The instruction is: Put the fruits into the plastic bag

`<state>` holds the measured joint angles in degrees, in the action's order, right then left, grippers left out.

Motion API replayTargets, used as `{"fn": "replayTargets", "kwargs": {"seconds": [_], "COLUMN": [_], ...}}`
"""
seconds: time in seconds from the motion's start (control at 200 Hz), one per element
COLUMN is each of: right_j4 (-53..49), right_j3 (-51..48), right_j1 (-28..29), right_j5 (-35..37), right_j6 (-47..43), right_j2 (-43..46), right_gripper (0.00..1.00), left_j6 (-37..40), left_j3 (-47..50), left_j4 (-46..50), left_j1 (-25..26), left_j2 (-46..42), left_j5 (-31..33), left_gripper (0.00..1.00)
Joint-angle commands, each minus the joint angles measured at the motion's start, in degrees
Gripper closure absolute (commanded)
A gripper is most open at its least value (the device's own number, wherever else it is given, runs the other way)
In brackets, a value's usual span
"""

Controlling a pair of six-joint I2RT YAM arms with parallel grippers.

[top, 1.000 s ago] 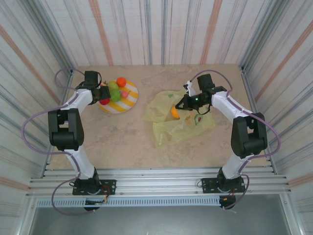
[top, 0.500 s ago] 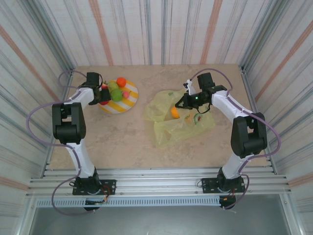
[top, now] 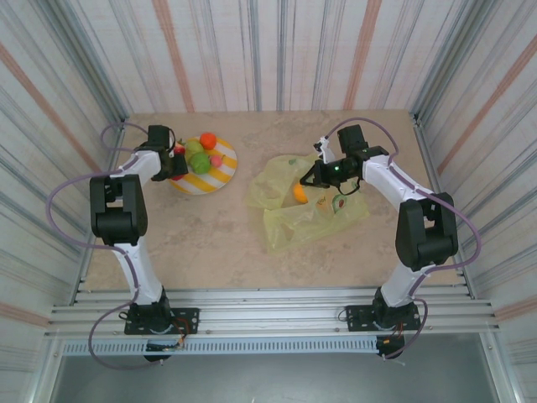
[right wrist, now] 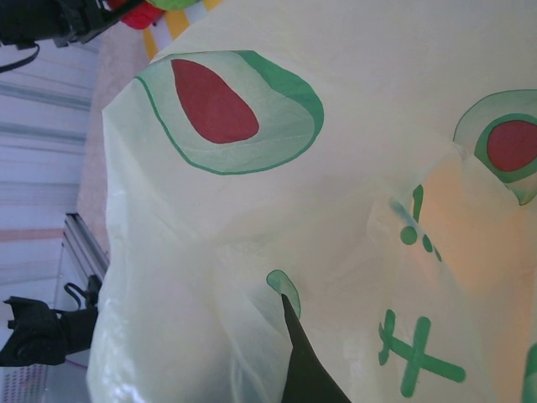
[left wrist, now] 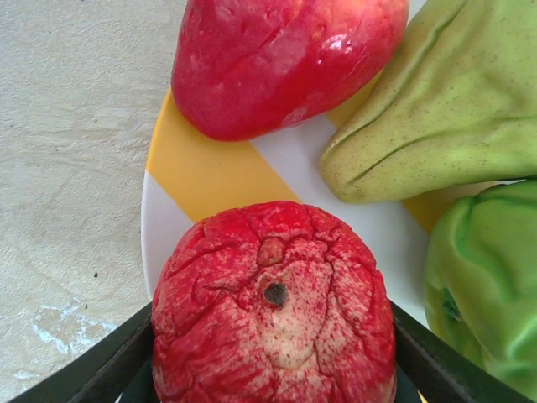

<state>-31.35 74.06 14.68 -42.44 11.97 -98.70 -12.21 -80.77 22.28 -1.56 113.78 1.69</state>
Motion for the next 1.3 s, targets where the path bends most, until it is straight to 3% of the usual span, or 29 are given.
{"fn": "replayTargets", "kwargs": {"seconds": [0.0, 0.19, 0.381, 0.506, 0.636, 0.777, 0.987, 1.298], "right_j4": [-0.8, -0.6, -0.4, -0.4, -0.5, -1.1, -0.9, 1.4], "right_j3": [0.4, 0.3, 0.4, 0.7, 1.3, 1.8, 2.2, 1.6], "right_j1": [0.3, 0.2, -0.1, -0.7, -1.5, -1.8, -2.0, -0.2], "right_j5": [-0.3, -0.2, -0.6, -1.0, -1.9, -2.8, -4.6, -6.6], "right_j6": [1.0, 1.7, 2.4, 2.7, 2.8, 2.4, 3.9, 6.9], "right_j2": [-0.5, -0.1, -0.4, -0.5, -1.0, -1.6, -1.2, -1.4], "right_gripper": [1.0, 1.0, 1.0, 1.0, 1.0, 1.0, 1.0, 1.0], "left_j6": [-0.2, -2.3, -3.6, -5.8, -10.2, -12.2, -8.9, -8.8], "left_j3": [1.6, 9.1, 20.4, 28.5, 36.1, 38.8, 33.3, 25.0], "left_j4": [-0.9, -3.6, -5.9, -8.2, -15.0, -23.2, -27.1, -30.9], "left_j1": [-0.5, 0.1, 4.0, 9.6, 19.1, 29.8, 39.5, 43.4], "left_j2": [-3.4, -13.1, -28.0, -38.1, -43.9, -39.7, -26.6, -13.8], "left_j5": [0.0, -1.3, -0.8, -3.2, -8.7, -11.7, -15.2, -19.1], "left_gripper": [0.39, 0.42, 0.43, 0.43, 0.43, 0.43, 0.44, 0.44]}}
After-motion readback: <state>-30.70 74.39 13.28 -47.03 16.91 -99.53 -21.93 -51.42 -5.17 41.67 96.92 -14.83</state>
